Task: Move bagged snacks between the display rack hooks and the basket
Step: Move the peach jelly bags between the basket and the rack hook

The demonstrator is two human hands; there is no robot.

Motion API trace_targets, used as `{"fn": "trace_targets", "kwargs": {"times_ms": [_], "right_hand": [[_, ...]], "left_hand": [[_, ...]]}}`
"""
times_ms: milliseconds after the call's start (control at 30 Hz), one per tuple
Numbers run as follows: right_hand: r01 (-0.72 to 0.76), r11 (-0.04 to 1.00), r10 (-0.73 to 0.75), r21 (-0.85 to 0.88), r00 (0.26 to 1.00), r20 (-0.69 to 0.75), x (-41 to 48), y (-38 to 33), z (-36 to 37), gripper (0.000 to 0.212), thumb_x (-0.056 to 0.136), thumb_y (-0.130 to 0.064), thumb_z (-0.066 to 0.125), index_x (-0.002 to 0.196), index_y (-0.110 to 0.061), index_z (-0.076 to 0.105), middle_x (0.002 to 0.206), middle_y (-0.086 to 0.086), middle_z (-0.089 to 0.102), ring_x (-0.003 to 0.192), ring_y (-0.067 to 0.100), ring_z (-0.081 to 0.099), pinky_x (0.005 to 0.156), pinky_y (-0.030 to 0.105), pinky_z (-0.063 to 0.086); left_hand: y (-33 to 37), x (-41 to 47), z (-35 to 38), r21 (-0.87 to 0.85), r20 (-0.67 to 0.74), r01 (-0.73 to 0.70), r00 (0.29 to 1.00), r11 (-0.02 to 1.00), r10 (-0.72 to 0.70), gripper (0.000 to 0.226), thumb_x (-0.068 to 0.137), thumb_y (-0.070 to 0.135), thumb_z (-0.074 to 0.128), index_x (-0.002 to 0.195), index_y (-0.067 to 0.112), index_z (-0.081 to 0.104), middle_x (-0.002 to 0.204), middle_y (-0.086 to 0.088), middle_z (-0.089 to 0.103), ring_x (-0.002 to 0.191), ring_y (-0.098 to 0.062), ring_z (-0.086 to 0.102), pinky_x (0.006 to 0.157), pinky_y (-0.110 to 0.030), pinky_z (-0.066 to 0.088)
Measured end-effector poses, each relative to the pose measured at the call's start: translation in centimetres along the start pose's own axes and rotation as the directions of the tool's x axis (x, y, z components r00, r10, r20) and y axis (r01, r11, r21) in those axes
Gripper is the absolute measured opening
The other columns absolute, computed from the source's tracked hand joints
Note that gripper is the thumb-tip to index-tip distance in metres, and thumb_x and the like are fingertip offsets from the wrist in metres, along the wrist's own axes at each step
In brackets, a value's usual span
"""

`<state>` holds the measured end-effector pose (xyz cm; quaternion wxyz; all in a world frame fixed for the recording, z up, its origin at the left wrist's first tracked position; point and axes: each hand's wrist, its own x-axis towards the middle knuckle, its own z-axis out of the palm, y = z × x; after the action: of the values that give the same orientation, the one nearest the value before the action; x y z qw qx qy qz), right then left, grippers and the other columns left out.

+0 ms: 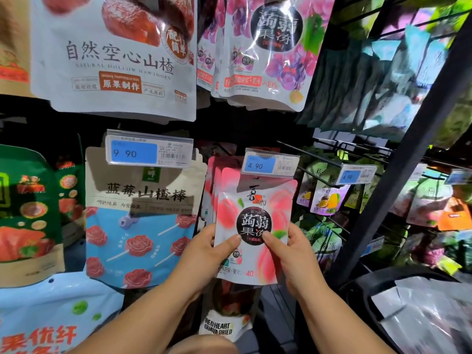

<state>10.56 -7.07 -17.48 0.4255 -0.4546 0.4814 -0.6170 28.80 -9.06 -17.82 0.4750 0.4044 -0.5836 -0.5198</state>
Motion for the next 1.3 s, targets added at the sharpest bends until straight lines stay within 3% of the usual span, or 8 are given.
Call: {"fn": "trace_targets", "kwargs": {"times_ms": [367,500,600,700,833,967,1067,1300], "right_hand": [[0.006,0.997,-0.006,-0.074,1.0,-0.004,1.3,-0.3,0.2,0.026,0.088,-0.008,0.07,0.113,-0.014,0.064,0.106,0.011,0.075,0.098,0.032,0.072,0.094,0.056,0.053],[0.025,0.992,-0.028,-0.12,0.999,-0.023,1.5,0.0,0.4,0.03,0.081,-0.019,0.078,0.108,-0.022,0.066,0.105,0.006,0.075,0.098,0.028,0.072,0.093,0.056,0.053],[0.063,0.974,-0.085,-0.216,0.992,-0.096,1.6,0.2,0.7,0.028,0.081,-0.019,0.08,0.101,-0.026,0.062,0.096,0.0,0.075,0.09,0.019,0.072,0.089,0.05,0.056],[0.102,0.922,-0.176,-0.372,0.969,-0.171,1.2,0.7,0.6,0.038,0.079,-0.025,0.082,0.101,-0.032,0.051,0.098,-0.003,0.066,0.085,0.005,0.064,0.077,0.019,0.053],[0.133,0.857,-0.205,-0.499,0.974,-0.092,1.0,2.2,-0.5,0.07,0.081,-0.037,0.076,0.135,-0.039,0.032,0.136,-0.009,0.047,0.122,0.004,0.048,0.103,0.029,0.042],[0.118,0.852,-0.095,-0.511,0.993,0.071,1.4,2.3,-0.4,0.075,0.092,-0.026,0.067,0.136,-0.06,0.016,0.144,-0.027,0.038,0.133,0.0,0.041,0.11,0.03,0.037],[0.126,0.815,-0.086,-0.566,0.992,0.097,2.7,2.2,0.0,0.08,0.093,-0.037,0.062,0.154,-0.04,0.01,0.155,-0.02,0.028,0.142,0.004,0.031,0.116,0.032,0.03],[0.064,0.766,0.003,-0.639,0.995,0.103,5.7,1.6,0.7,0.076,0.099,-0.026,0.056,0.156,-0.03,0.006,0.139,-0.016,0.039,0.129,0.004,0.04,0.095,0.02,0.033]], "left_hand": [[0.7,0.4,0.4,0.132,-0.067,-0.073,0.994,0.989,0.082,0.006,0.092,0.028,0.065,0.095,0.028,0.06,0.086,0.013,0.069,0.068,0.015,0.061,0.054,-0.003,0.04],[0.3,0.6,0.5,0.196,-0.124,-0.094,0.985,0.976,0.12,0.018,0.089,0.034,0.069,0.101,0.03,0.057,0.092,0.013,0.068,0.08,0.008,0.063,0.064,-0.007,0.044],[-0.8,0.8,0.9,0.244,-0.183,-0.107,0.971,0.964,0.154,0.077,0.072,0.043,0.078,0.134,0.035,0.033,0.126,0.008,0.056,0.11,-0.013,0.06,0.092,-0.034,0.051],[-1.1,0.5,1.5,0.382,-0.164,-0.183,0.951,0.906,0.261,0.105,0.073,0.031,0.083,0.142,0.053,0.006,0.14,0.015,0.022,0.123,-0.005,0.036,0.101,-0.027,0.035],[-2.2,1.0,1.8,0.53,-0.04,-0.267,0.94,0.805,0.338,0.106,0.081,0.034,0.077,0.139,0.059,-0.008,0.142,0.02,0.004,0.115,0.002,0.023,0.094,-0.016,0.026],[-2.4,1.8,1.9,0.544,-0.041,-0.211,0.96,0.812,0.276,0.101,0.085,0.038,0.072,0.13,0.068,-0.014,0.145,0.02,-0.001,0.109,-0.002,0.032,0.087,-0.018,0.033],[-2.4,2.9,2.1,0.534,-0.063,-0.194,0.962,0.823,0.267,0.101,0.086,0.035,0.071,0.13,0.067,-0.015,0.144,0.02,0.0,0.105,-0.005,0.039,0.085,-0.019,0.036],[-2.2,5.7,2.2,0.583,-0.157,-0.054,0.971,0.811,0.178,0.086,0.091,0.031,0.066,0.154,0.037,0.008,0.159,0.001,-0.007,0.14,-0.027,0.034,0.104,-0.034,0.038]]}}
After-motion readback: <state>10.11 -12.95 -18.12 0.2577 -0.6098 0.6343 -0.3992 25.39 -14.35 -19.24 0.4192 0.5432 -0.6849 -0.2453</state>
